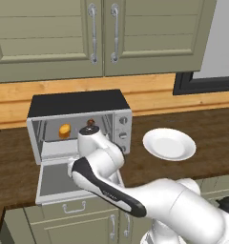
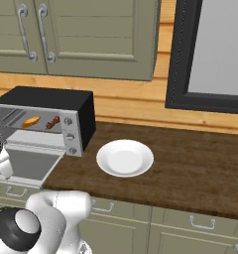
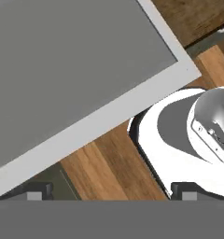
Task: Pick up the kebab skewer and baguette bread, and place them inside the toaster oven. Close the toaster oven door and start by setting the timer.
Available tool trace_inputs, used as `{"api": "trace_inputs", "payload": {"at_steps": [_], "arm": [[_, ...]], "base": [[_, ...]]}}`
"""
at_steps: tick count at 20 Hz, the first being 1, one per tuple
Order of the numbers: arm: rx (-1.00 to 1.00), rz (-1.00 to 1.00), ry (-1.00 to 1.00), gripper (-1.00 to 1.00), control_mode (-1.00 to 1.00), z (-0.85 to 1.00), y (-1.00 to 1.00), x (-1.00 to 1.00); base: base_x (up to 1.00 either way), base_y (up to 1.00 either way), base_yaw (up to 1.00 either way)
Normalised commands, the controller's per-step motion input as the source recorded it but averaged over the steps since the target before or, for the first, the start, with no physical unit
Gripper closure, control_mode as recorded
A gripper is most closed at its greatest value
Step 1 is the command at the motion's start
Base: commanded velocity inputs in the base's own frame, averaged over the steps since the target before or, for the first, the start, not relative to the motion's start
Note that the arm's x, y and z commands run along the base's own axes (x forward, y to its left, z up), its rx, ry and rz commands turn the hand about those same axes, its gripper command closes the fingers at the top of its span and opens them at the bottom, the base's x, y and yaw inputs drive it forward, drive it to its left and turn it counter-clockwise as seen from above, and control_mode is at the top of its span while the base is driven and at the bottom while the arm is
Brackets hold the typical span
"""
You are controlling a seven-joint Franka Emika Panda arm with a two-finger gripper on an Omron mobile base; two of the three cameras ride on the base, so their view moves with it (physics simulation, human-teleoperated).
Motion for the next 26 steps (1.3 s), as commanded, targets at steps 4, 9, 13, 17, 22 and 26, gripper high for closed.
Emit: {"api": "trace_inputs", "payload": {"at_steps": [4,9,13,17,22,26], "arm": [[0.0,0.13,0.28,-1.0,-1.0,-0.03,0.25,-0.6],[-0.02,0.06,0.18,-1.0,-1.0,-0.4,0.47,0.0],[-0.02,0.06,0.1,-1.0,-1.0,-0.5,0.38,0.0],[-0.04,0.01,0.0,-1.0,-1.0,-0.52,0.24,-0.11],[-0.04,0.03,-0.02,-1.0,-1.0,-0.3,0.02,0.0],[-0.04,0.06,-0.07,-1.0,-1.0,-0.35,0.04,0.0]], "base": [[0.0,0.0,0.0],[0.0,0.0,0.0],[0.0,0.0,0.0],[0.0,0.0,0.0],[0.0,0.0,0.0],[0.0,0.0,0.0]]}}
